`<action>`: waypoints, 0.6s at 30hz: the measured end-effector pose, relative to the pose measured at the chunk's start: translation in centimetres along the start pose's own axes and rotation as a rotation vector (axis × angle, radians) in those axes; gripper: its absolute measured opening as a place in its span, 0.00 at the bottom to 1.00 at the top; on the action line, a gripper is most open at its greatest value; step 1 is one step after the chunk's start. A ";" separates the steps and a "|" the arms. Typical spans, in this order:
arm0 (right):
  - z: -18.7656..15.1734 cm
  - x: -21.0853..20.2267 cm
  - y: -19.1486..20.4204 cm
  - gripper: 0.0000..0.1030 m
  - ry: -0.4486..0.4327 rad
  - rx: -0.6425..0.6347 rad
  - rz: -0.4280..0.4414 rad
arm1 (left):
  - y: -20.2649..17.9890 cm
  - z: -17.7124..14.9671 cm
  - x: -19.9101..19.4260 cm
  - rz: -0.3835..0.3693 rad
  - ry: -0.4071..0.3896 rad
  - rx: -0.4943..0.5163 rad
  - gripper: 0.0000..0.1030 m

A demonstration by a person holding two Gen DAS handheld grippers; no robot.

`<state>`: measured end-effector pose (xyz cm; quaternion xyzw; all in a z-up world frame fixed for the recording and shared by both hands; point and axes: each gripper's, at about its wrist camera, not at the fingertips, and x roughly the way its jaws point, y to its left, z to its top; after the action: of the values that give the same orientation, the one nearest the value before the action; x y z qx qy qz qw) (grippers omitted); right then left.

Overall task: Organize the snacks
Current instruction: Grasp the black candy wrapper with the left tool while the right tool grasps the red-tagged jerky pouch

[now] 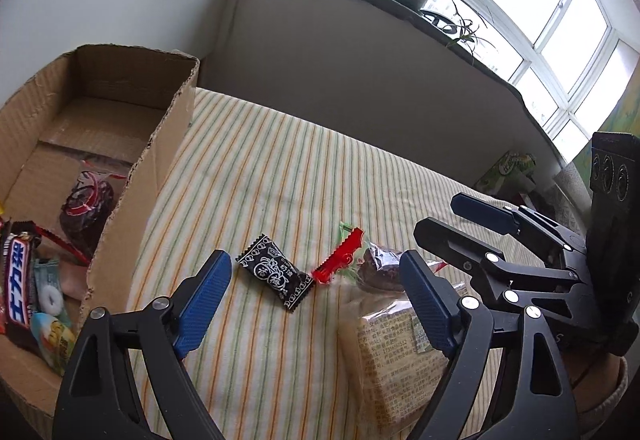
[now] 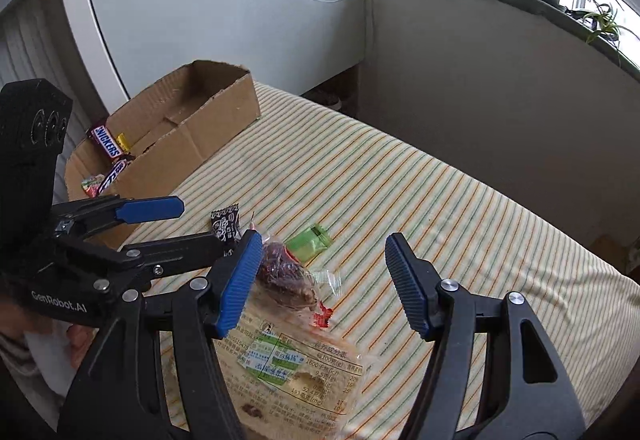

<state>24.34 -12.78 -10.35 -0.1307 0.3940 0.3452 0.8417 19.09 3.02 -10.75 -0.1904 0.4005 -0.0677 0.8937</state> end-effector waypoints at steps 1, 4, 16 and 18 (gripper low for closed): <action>-0.2 0.4 0.0 0.65 0.021 -0.018 0.017 | 0.2 -0.2 0.2 -0.003 0.009 -0.014 0.83; -0.4 1.8 0.0 0.65 0.078 -0.045 0.068 | 1.6 -0.7 1.0 -0.030 0.056 -0.106 0.83; -1.1 4.1 -0.1 0.37 0.128 -0.024 0.189 | 2.0 -0.6 2.9 0.008 0.095 -0.143 0.84; -1.9 3.5 -0.6 0.32 0.116 -0.002 0.185 | 1.5 -0.5 3.1 0.031 0.094 -0.112 0.84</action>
<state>25.23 -12.43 -14.22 -0.1144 0.4522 0.4134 0.7820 20.79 3.45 -13.79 -0.2306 0.4480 -0.0403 0.8629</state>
